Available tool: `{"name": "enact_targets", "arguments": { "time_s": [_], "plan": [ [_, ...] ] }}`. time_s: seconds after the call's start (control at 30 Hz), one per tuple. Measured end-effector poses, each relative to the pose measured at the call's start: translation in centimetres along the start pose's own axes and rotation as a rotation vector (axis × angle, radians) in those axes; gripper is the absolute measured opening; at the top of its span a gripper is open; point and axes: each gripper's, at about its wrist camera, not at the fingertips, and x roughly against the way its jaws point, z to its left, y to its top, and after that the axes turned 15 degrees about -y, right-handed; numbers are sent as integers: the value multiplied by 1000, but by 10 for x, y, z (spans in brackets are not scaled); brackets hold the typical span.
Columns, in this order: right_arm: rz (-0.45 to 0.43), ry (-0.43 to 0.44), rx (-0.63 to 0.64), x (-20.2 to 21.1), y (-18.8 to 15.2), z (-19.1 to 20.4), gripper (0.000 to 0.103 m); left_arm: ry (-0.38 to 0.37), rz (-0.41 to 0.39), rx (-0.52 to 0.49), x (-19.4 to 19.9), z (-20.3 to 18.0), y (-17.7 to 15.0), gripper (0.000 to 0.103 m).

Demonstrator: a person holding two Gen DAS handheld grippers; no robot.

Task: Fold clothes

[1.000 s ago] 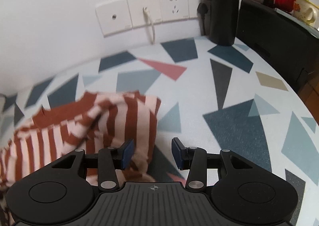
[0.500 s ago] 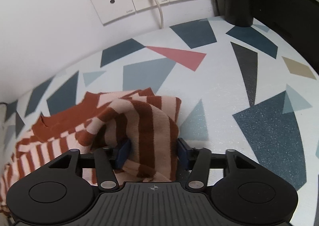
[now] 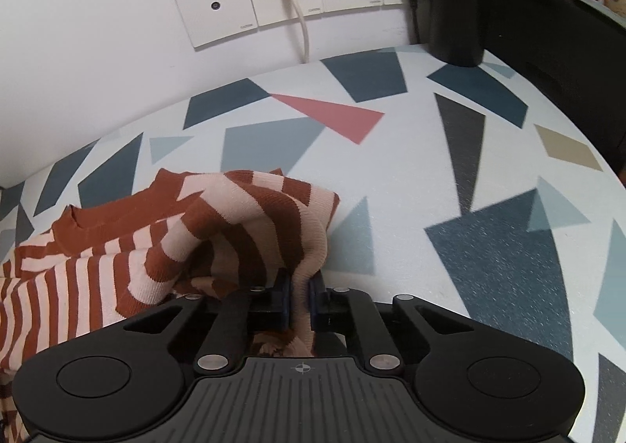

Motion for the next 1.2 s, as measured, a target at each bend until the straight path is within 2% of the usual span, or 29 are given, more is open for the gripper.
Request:
{"name": "enact_targets", "arguments": {
  "time_s": [0.07, 0.27, 0.4, 0.47, 0.5, 0.53, 0.6, 0.73, 0.87, 0.93, 1.03, 1.13, 1.2],
  "plan": [
    [-7, -20, 8, 1, -2, -1, 7, 11, -1, -8, -2, 0, -2, 5],
    [19, -18, -3, 0, -3, -3, 7, 35, -75, -33, -7, -2, 11, 5],
    [15, -33, 25, 0, -5, 3, 8, 45, -22, 4, -23, 7, 13, 8],
    [22, -31, 17, 0, -4, 3, 8, 60, -3, -8, -25, 6, 11, 14],
    [27, -34, 13, -1, -3, 2, 10, 60, -1, -10, -22, 5, 11, 24],
    [31, -36, 9, -1, -2, 1, 18, 66, 0, -15, -19, 3, 10, 44],
    [8, -52, 25, 3, -2, 1, 25, 64, -13, -85, -8, -8, 9, 64],
    [-28, -36, 51, 12, -2, 0, 26, -3, 25, -356, 15, -43, 0, 66],
    [-38, -24, 59, 17, -2, 3, 29, -82, 131, -654, 32, -73, -22, 68],
    [-42, -27, 72, 18, -3, 6, 31, -99, 198, -755, 34, -80, -33, 68],
    [-41, -27, 68, 18, -4, 7, 32, -88, 232, -812, 29, -81, -42, 68],
    [-35, -25, 55, 18, -4, 6, 32, -85, 220, -783, 22, -81, -41, 67],
    [-34, -25, 53, 19, -4, 6, 32, -111, 201, -769, 24, -83, -40, 67]
  ]
}}
